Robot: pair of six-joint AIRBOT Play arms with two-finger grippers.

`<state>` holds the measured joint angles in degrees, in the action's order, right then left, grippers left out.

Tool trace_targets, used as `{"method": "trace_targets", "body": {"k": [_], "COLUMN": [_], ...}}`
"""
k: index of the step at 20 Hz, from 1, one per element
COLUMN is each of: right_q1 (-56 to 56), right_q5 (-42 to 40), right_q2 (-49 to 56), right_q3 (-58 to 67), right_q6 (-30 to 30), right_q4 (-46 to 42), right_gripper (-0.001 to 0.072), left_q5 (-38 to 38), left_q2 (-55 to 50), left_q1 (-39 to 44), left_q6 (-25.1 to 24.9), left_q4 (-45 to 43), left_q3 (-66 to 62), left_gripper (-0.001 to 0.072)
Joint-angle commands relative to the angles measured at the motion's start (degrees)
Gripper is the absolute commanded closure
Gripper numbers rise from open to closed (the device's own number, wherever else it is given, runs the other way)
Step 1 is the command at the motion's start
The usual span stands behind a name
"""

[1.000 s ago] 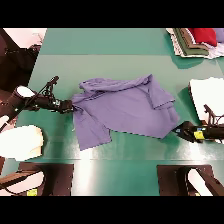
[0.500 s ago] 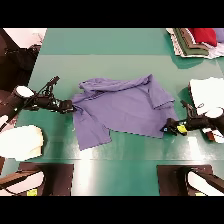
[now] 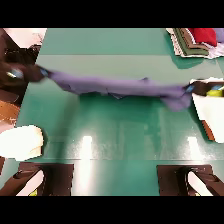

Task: Fold the shirts.

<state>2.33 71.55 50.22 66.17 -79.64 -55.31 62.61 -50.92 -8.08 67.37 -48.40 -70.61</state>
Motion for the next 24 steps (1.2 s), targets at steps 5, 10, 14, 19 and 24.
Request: {"method": "trace_targets", "body": {"k": [5, 10, 14, 19, 24], "right_q1": [6.82, 12.44, 16.98, 16.94, 7.76], "right_q5": [1.07, 8.50, 18.10, 25.18, 25.18], "right_q2": [-7.04, -8.37, -3.43, 5.81, 17.77], "right_q3": [30.71, 42.60, 52.24, 46.58, 30.93], "right_q6": [-0.48, -0.48, -0.74, -2.43, -2.40], "right_q4": [-0.26, -0.26, -0.07, 3.28, 2.62], "right_gripper": [0.0695, 0.0695, 0.0695, 0.0695, 0.0695], "left_q5": [2.21, 0.90, 1.68, 5.05, 8.37], "left_q2": [5.95, 5.95, 5.92, 3.89, -6.67], "left_q1": [-0.79, -0.79, -0.79, -0.79, -0.79], "left_q6": [0.83, 3.41, 4.83, 4.79, 3.37], "left_q4": [0.22, 1.18, 1.18, 1.09, 0.94], "left_q3": [-39.32, -56.74, -54.93, -32.48, -15.69], "left_gripper": [0.0678, 0.0678, 0.0678, 0.0678, 0.0678]}}
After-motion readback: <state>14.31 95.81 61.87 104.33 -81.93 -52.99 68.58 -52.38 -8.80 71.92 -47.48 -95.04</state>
